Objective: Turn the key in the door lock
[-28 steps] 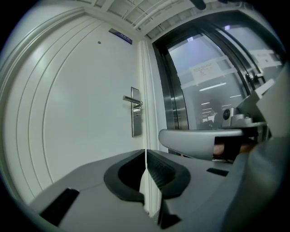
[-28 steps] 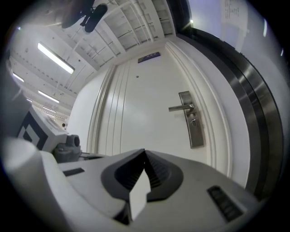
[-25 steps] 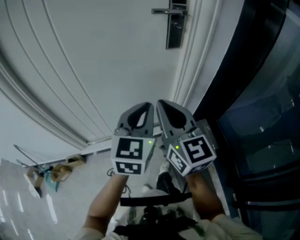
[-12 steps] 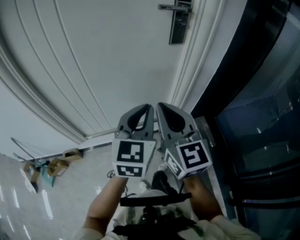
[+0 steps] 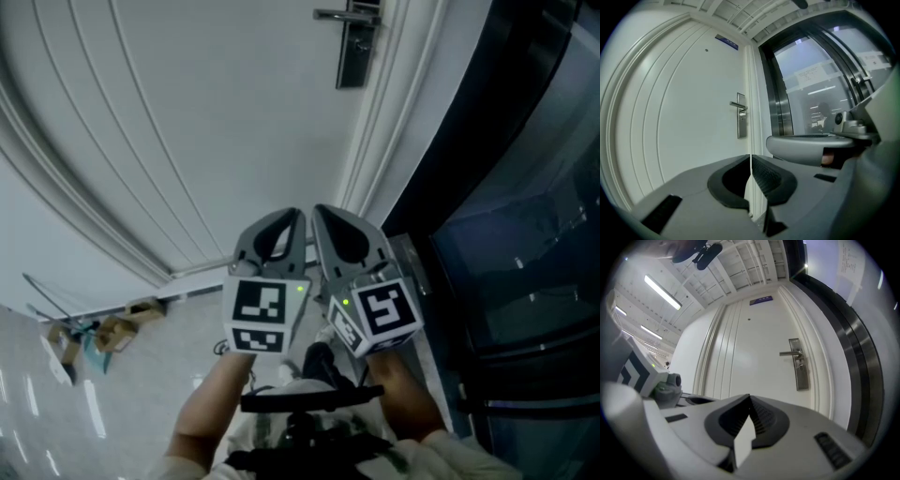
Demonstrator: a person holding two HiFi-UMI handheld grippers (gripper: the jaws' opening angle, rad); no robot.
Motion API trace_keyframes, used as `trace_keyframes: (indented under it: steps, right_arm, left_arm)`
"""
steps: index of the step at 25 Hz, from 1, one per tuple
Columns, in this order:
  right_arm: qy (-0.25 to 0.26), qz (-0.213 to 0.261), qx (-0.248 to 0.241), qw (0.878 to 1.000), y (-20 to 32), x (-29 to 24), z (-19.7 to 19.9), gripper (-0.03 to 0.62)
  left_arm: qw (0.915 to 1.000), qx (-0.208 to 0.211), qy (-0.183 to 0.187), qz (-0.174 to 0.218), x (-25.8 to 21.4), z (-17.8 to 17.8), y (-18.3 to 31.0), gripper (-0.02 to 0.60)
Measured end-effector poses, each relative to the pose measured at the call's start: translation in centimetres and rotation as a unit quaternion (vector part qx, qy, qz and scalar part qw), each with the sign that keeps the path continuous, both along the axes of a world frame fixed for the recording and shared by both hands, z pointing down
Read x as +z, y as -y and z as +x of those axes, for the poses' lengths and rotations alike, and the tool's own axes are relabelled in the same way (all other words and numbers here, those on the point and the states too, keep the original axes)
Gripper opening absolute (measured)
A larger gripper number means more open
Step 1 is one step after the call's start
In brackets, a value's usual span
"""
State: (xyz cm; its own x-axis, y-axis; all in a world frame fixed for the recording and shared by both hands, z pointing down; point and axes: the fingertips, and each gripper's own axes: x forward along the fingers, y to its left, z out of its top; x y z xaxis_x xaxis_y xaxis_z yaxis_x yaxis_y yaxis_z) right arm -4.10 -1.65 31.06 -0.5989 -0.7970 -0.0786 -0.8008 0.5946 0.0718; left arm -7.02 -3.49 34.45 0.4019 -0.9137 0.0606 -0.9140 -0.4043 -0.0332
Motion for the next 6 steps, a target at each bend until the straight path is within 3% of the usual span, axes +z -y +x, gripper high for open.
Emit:
trace_keyframes:
  steps: [6]
  right_arm:
    - [0.005,0.002,0.002,1.0,0.24,-0.22,0.37,0.009]
  left_arm:
    - [1.0,0.004,0.002,-0.001,0.01,0.54,0.17,0.026]
